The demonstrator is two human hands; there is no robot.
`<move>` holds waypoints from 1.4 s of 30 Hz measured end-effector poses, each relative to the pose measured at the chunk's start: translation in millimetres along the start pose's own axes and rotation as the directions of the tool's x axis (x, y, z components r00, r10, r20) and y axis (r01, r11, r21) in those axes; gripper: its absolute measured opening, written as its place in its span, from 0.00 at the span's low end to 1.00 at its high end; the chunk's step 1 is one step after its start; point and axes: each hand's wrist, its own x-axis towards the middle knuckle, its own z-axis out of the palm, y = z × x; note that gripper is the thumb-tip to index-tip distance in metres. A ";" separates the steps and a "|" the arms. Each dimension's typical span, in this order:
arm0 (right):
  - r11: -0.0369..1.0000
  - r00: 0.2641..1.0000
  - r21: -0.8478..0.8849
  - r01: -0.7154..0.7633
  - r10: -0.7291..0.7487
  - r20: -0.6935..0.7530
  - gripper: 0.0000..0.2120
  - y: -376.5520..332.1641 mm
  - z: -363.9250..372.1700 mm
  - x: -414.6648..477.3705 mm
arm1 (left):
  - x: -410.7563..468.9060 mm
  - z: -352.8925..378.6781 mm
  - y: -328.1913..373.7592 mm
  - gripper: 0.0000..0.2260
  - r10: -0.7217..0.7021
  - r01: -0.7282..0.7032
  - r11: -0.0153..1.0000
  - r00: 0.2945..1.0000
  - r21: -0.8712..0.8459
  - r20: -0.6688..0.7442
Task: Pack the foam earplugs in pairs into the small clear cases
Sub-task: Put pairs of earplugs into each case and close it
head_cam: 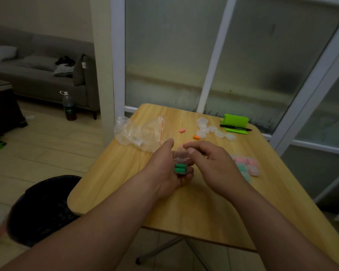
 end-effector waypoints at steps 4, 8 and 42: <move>0.982 0.993 -0.154 0.108 -0.097 0.073 0.05 -2.4 2.3 -9.0 | 2.1 -4.2 8.0 0.31 0.021 -0.022 0.999 0.999 -0.043 -0.026; 0.954 0.987 -0.258 0.152 -0.131 0.096 0.11 -1.0 6.4 -13.4 | 0.3 -2.3 9.6 0.31 0.032 -0.030 0.998 0.999 -0.062 0.031; 0.927 0.972 -0.370 -0.068 -0.022 -0.234 0.16 28.4 -44.7 -48.4 | -5.1 61.5 -42.9 0.14 0.113 -0.149 0.976 0.970 0.157 0.215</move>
